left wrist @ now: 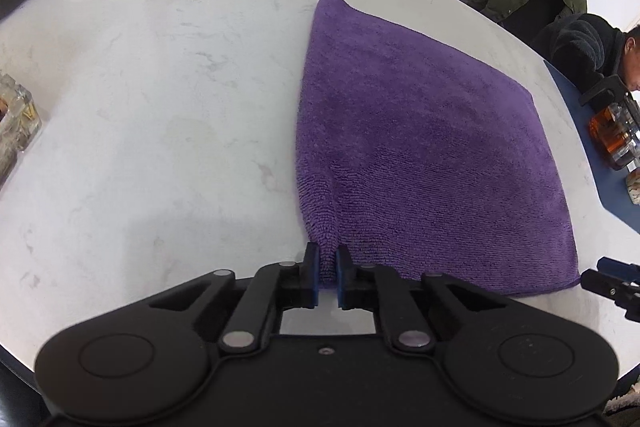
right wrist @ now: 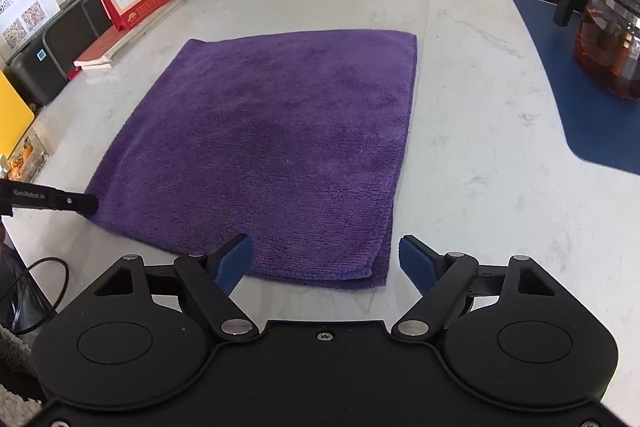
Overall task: Fold towel
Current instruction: 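Grasp the purple towel edge with the left tool while the right tool grasps its edge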
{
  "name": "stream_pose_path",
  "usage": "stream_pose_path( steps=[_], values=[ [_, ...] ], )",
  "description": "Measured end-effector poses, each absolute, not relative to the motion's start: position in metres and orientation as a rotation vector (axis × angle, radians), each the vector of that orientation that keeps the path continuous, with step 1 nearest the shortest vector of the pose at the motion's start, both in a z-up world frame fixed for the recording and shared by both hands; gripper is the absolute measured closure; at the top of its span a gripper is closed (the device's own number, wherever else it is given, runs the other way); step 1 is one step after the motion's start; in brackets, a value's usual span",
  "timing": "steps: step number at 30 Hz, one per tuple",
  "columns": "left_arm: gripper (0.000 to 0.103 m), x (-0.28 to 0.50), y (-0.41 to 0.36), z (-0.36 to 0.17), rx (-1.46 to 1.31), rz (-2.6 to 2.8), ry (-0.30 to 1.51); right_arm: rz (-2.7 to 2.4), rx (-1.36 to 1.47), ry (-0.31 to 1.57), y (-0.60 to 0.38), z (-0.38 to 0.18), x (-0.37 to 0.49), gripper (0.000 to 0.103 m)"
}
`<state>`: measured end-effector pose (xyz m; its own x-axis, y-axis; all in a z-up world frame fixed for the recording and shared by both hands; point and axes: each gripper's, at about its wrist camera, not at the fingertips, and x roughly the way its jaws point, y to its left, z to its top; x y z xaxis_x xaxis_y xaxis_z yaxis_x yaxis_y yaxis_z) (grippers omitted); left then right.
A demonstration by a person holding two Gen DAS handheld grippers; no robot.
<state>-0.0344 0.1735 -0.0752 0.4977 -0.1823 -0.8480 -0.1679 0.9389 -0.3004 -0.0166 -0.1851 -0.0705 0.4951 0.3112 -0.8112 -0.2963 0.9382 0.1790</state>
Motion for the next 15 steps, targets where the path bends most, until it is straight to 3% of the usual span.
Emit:
stream_pose_path(
  steps=[6,15],
  values=[
    [0.096,-0.032,0.174,-0.074,-0.382,-0.005,1.067,0.292,0.065,1.046,-0.199,-0.081,-0.011,0.029],
    [0.096,-0.034,0.174,-0.075,-0.377,0.003,1.072,0.341,0.037,1.069,-0.188,-0.090,-0.003,0.047]
  ],
)
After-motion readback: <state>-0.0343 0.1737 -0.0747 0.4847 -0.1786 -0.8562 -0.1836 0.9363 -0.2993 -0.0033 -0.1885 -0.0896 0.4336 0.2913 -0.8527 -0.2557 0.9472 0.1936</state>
